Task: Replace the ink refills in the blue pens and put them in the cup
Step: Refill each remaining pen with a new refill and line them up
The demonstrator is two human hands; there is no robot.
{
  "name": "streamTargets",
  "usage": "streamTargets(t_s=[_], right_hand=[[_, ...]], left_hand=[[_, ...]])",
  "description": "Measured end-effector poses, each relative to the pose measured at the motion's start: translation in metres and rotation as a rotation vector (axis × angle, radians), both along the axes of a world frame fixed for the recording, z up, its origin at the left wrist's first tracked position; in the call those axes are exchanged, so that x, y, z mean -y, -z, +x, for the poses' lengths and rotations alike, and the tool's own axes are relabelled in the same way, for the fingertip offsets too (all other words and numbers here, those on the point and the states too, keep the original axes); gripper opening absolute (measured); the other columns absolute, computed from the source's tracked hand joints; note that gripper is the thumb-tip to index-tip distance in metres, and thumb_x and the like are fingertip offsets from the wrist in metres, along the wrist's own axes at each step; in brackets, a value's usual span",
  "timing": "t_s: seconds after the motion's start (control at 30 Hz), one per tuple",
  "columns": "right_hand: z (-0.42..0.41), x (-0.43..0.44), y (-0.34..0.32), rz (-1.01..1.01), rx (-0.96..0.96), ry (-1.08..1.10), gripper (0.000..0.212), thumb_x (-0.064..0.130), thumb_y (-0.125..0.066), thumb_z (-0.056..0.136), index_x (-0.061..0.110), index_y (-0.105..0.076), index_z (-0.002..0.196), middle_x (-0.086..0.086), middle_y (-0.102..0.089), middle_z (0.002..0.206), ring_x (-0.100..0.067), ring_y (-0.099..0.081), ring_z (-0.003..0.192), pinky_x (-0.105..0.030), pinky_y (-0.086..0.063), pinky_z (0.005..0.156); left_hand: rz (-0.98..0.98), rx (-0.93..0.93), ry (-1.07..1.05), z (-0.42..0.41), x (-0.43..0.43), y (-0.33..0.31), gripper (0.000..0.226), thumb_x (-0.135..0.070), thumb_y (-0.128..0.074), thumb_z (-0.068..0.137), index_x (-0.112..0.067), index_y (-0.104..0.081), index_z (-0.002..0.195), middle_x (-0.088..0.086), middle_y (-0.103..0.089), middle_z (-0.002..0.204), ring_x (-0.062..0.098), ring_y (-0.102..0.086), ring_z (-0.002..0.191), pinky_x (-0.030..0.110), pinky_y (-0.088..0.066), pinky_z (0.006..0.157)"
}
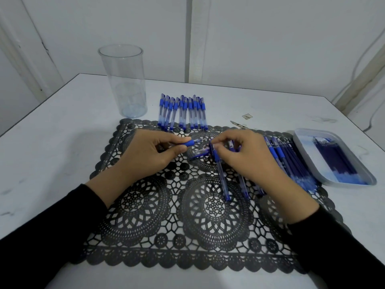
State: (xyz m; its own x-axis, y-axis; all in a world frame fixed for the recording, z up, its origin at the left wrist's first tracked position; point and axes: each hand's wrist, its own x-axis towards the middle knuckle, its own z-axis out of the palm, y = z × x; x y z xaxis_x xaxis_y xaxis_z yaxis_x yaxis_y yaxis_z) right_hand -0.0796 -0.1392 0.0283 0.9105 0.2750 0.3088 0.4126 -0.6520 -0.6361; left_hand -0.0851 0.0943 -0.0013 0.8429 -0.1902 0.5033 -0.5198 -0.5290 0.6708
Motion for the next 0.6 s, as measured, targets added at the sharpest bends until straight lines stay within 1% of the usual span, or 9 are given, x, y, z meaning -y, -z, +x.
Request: streamTargets(t_s=[0.1, 0.2, 0.23, 0.27, 0.33, 0.37, 0.5, 0.57, 0.6], right_hand=[[-0.004, -0.001, -0.003, 0.184, -0.102, -0.039, 0.014, 0.027, -0.066, 0.091, 0.028, -0.073, 0.103, 0.016, -0.067, 0.080, 0.002, -0.050, 0.061, -0.009, -0.044, 0.061], [-0.008, -0.008, -0.001, 0.196, -0.137, -0.087, 0.010, 0.029, -0.070, 0.088, 0.030, -0.072, 0.097, 0.023, -0.066, 0.077, -0.017, -0.053, 0.063, -0.020, -0.047, 0.059], [-0.007, -0.010, 0.000, 0.195, -0.129, -0.080, 0.008, 0.028, -0.070, 0.087, 0.030, -0.072, 0.095, 0.024, -0.065, 0.075, -0.018, -0.052, 0.062, -0.021, -0.046, 0.059], [-0.006, -0.010, 0.001, 0.200, -0.120, -0.067, 0.006, 0.027, -0.070, 0.088, 0.029, -0.072, 0.093, 0.023, -0.064, 0.073, -0.014, -0.051, 0.061, -0.019, -0.045, 0.058], [-0.005, -0.009, 0.001, 0.218, -0.114, -0.050, 0.005, 0.025, -0.070, 0.088, 0.025, -0.073, 0.092, 0.019, -0.063, 0.072, -0.003, -0.050, 0.062, -0.014, -0.044, 0.059], [-0.004, -0.007, 0.000, 0.233, -0.124, -0.044, 0.005, 0.024, -0.070, 0.088, 0.024, -0.074, 0.091, 0.016, -0.063, 0.073, -0.002, -0.050, 0.063, -0.014, -0.044, 0.060], [0.000, 0.003, -0.004, 0.384, -0.246, -0.015, 0.003, 0.020, -0.071, 0.088, 0.022, -0.073, 0.088, 0.005, -0.063, 0.076, -0.007, -0.054, 0.069, -0.015, -0.048, 0.067], [0.003, 0.009, -0.006, 0.457, -0.300, -0.003, 0.004, 0.018, -0.071, 0.087, 0.022, -0.073, 0.088, -0.003, -0.062, 0.081, -0.009, -0.056, 0.074, -0.017, -0.050, 0.071], [0.003, 0.011, -0.008, 0.492, -0.321, 0.001, 0.005, 0.016, -0.070, 0.087, 0.021, -0.073, 0.088, -0.005, -0.062, 0.082, -0.007, -0.056, 0.073, -0.016, -0.049, 0.070]], left_hand=[[-0.004, -0.006, 0.017, -0.001, 0.003, 0.000, 0.031, -0.018, -0.076, 0.083, -0.027, -0.070, 0.111, -0.016, -0.074, 0.085, 0.013, -0.068, 0.066, 0.031, -0.056, 0.062], [0.013, 0.007, 0.026, -0.002, 0.004, -0.001, 0.031, -0.017, -0.076, 0.082, -0.027, -0.069, 0.111, -0.029, -0.068, 0.074, 0.004, -0.063, 0.059, 0.016, -0.051, 0.055], [0.017, 0.011, 0.029, -0.002, 0.003, -0.001, 0.032, -0.016, -0.076, 0.082, -0.026, -0.069, 0.111, -0.031, -0.067, 0.071, 0.000, -0.061, 0.057, 0.012, -0.047, 0.054], [0.020, 0.014, 0.032, -0.002, 0.003, -0.002, 0.032, -0.016, -0.076, 0.082, -0.026, -0.069, 0.111, -0.030, -0.067, 0.070, -0.001, -0.059, 0.056, 0.010, -0.045, 0.054], [0.023, 0.023, 0.032, -0.002, 0.003, -0.002, 0.031, -0.016, -0.077, 0.082, -0.026, -0.069, 0.111, -0.023, -0.070, 0.075, 0.000, -0.060, 0.057, 0.012, -0.047, 0.054], [0.022, 0.023, 0.028, -0.002, 0.003, -0.002, 0.031, -0.016, -0.077, 0.082, -0.026, -0.070, 0.111, -0.020, -0.072, 0.079, 0.001, -0.062, 0.060, 0.013, -0.048, 0.055], [0.002, 0.003, 0.006, 0.000, 0.000, -0.001, 0.032, -0.015, -0.077, 0.082, -0.026, -0.070, 0.111, -0.021, -0.071, 0.089, 0.000, -0.068, 0.072, 0.009, -0.049, 0.064], [0.005, -0.003, -0.007, 0.001, -0.002, -0.001, 0.031, -0.017, -0.077, 0.083, -0.024, -0.071, 0.112, -0.017, -0.073, 0.092, 0.000, -0.068, 0.074, 0.008, -0.048, 0.066], [0.007, -0.006, -0.011, 0.001, -0.003, -0.001, 0.031, -0.018, -0.077, 0.083, -0.023, -0.071, 0.112, -0.015, -0.073, 0.094, -0.002, -0.068, 0.075, 0.007, -0.047, 0.066]])
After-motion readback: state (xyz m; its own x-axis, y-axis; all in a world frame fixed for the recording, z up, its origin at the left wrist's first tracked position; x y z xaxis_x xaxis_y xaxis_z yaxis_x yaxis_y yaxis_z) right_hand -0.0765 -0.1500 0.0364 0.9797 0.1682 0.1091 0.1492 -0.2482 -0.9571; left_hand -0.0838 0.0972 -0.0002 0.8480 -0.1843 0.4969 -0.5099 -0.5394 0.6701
